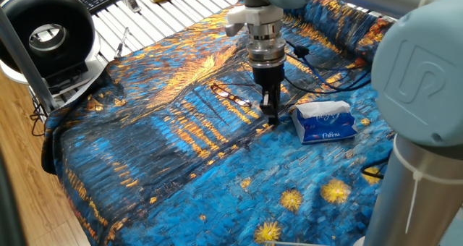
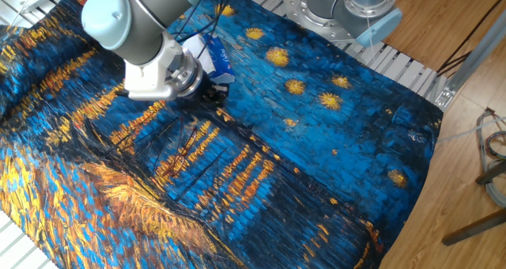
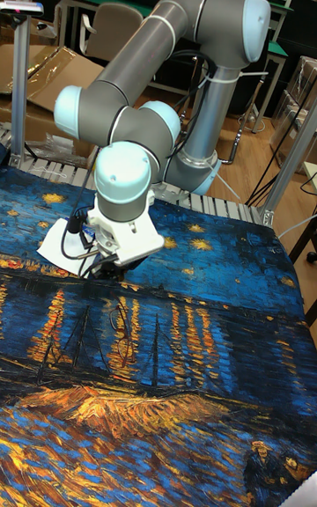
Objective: Unfold the leg of the glasses (with one hand)
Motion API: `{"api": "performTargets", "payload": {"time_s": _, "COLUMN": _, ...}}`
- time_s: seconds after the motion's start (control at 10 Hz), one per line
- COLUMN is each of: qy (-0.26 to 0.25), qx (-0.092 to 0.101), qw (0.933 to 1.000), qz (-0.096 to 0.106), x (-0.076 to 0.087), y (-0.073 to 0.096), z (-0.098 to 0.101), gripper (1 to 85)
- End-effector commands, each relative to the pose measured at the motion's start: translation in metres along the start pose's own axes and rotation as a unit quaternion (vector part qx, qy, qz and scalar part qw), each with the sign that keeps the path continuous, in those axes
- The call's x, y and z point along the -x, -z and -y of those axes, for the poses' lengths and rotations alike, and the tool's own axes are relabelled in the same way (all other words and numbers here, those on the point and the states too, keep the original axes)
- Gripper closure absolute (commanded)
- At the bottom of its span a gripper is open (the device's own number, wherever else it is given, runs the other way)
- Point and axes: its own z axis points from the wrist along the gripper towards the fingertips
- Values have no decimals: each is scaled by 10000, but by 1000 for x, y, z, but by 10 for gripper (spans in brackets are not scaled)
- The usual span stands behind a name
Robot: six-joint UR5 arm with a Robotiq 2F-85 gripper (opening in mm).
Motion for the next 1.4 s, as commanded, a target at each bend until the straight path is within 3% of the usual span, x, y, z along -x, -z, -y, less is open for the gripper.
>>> {"api": "performTargets", "payload": {"time_s": 0.0, "qy": 65, "qx": 14, "qw": 10000, "qz": -19, "x": 7, "y": 8, "z": 2, "gripper": 847}}
{"api": "performTargets", "payload": {"time_s": 0.3, "qy": 99, "qx": -56, "qw": 9999, "qz": -26, "x": 12, "y": 9, "z": 5, "gripper": 847}}
{"api": "performTargets", "payload": {"time_s": 1.3, "qy": 196, "qx": -16, "qw": 9998, "qz": -38, "x": 20, "y": 14, "z": 6, "gripper": 847}}
